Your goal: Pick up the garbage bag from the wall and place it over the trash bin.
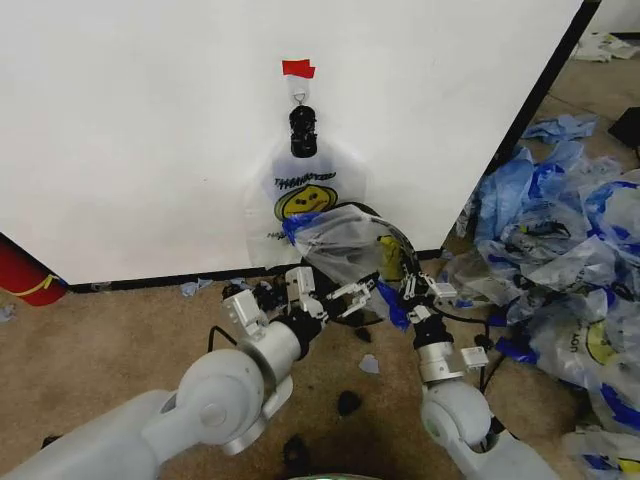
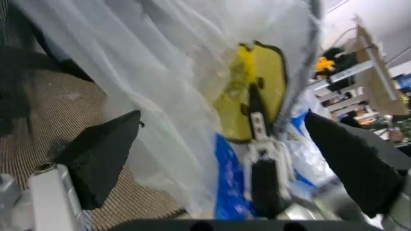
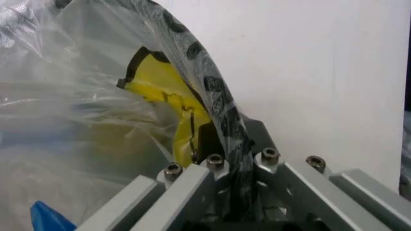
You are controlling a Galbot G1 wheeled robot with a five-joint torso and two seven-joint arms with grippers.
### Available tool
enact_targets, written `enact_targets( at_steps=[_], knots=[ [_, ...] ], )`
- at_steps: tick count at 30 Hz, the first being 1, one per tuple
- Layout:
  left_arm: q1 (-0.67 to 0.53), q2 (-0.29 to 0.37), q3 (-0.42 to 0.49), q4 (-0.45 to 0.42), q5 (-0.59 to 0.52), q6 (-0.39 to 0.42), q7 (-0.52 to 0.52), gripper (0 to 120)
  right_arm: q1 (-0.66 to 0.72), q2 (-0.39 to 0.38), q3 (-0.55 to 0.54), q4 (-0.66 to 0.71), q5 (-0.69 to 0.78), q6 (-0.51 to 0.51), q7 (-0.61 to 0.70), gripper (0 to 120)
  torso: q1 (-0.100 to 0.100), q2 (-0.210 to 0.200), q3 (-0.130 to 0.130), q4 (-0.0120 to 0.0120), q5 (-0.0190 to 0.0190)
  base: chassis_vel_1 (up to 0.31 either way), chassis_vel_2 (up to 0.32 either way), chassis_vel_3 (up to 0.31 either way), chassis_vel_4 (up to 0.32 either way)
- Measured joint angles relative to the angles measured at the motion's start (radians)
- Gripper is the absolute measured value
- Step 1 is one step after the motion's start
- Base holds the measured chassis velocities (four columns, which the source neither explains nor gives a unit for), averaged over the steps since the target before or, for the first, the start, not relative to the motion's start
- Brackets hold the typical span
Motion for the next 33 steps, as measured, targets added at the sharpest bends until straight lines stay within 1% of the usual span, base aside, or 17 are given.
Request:
enact_targets(
  at_steps=[5, 15, 18, 21, 22, 24, 25, 28, 29, 30, 31, 32, 33],
  knots=[
    [-0.045, 0.0, 0.034, 0.026, -0.003, 0.018, -0.048, 100, -0.02, -0.002, -0.002, 0.013, -0.018, 0.006, -0.01, 0, 0.0, 0.0, 0.0, 0.0002, 0.0, 0.0, 0.0, 0.0, 0.0],
    [-0.058, 0.0, 0.058, 0.029, 0.007, 0.021, -0.075, 100, -0.028, -0.026, 0.015, 0.026, -0.012, 0.014, -0.01, 0, 0.0, 0.0, 0.0, 0.0001, -0.0001, 0.0, 0.0, 0.0, 0.0],
    [-0.069, -0.002, 0.065, 0.029, 0.006, 0.021, -0.086, 95, -0.024, -0.028, 0.016, 0.026, -0.005, 0.014, -0.01, 0, 0.0, 0.0, 0.0, 0.0003, 0.0, 0.0, 0.0, 0.0, 0.0],
    [-0.086, -0.012, 0.075, 0.043, 0.005, 0.02, -0.108, 93, -0.02, -0.023, 0.012, 0.022, -0.005, 0.014, -0.011, 0, 0.0, 0.0, 0.0, 0.0002, 0.0, 0.0, 0.0, 0.0, 0.0],
    [-0.095, -0.017, 0.078, 0.05, 0.002, 0.02, -0.121, 89, -0.02, -0.022, 0.011, 0.02, -0.005, 0.014, -0.012, 0, 0.0, 0.0, 0.0, 0.0002, 0.0, 0.0, 0.0, 0.0, 0.0],
    [-0.1, -0.019, 0.08, 0.053, 0.001, 0.02, -0.128, 88, -0.02, -0.021, 0.01, 0.019, -0.005, 0.014, -0.013, 0, 0.0, 0.0, 0.0, 0.0001, 0.0001, 0.0, 0.0, 0.0, 0.0],
    [-0.107, -0.023, 0.082, 0.06, 0.0, 0.022, -0.143, 81, -0.021, -0.02, 0.01, 0.018, -0.005, 0.014, -0.016, 0, 0.0, 0.0, 0.0, 0.0001, 0.0001, 0.0, 0.0, 0.0, 0.0],
    [-0.118, -0.023, 0.09, 0.066, 0.002, 0.04, -0.188, 68, -0.023, -0.02, 0.009, 0.013, -0.007, 0.015, -0.02, 0, 0.0, 0.0, 0.0, 0.0002, 0.0, 0.0, 0.0, 0.0, 0.0],
    [-0.12, -0.022, 0.092, 0.066, 0.002, 0.046, -0.197, 67, -0.023, -0.021, 0.009, 0.013, -0.007, 0.015, -0.02, 0, 0.0, 0.0, 0.0, 0.0001, -0.0001, 0.0, 0.0, 0.0, 0.0],
    [-0.125, -0.015, 0.096, 0.057, 0.003, 0.064, -0.225, 61, -0.023, -0.022, 0.009, 0.013, -0.008, 0.015, -0.021, 0, 0.0, 0.0, 0.0, 0.0001, -0.0001, 0.0, 0.0, 0.0, 0.0],
    [-0.125, -0.015, 0.096, 0.057, 0.003, 0.064, -0.225, 61, -0.023, -0.022, 0.009, 0.013, -0.008, 0.015, -0.021, 0, 0.0, 0.0, 0.0, 0.0001, -0.0001, 0.0, 0.0, 0.0, 0.0],
    [-0.13, -0.01, 0.101, 0.049, 0.001, 0.077, -0.245, 55, -0.024, -0.023, 0.01, 0.013, -0.008, 0.015, -0.022, 0, 0.0, 0.0, 0.0, 0.0002, 0.0, 0.0, 0.0, 0.0, 0.0],
    [-0.134, -0.008, 0.103, 0.045, 0.0, 0.084, -0.256, 52, -0.024, -0.023, 0.011, 0.014, -0.008, 0.015, -0.022, 0, 0.0, 0.0, 0.0, 0.0003, 0.0001, 0.0, 0.0, 0.0, 0.0]
  ],
)
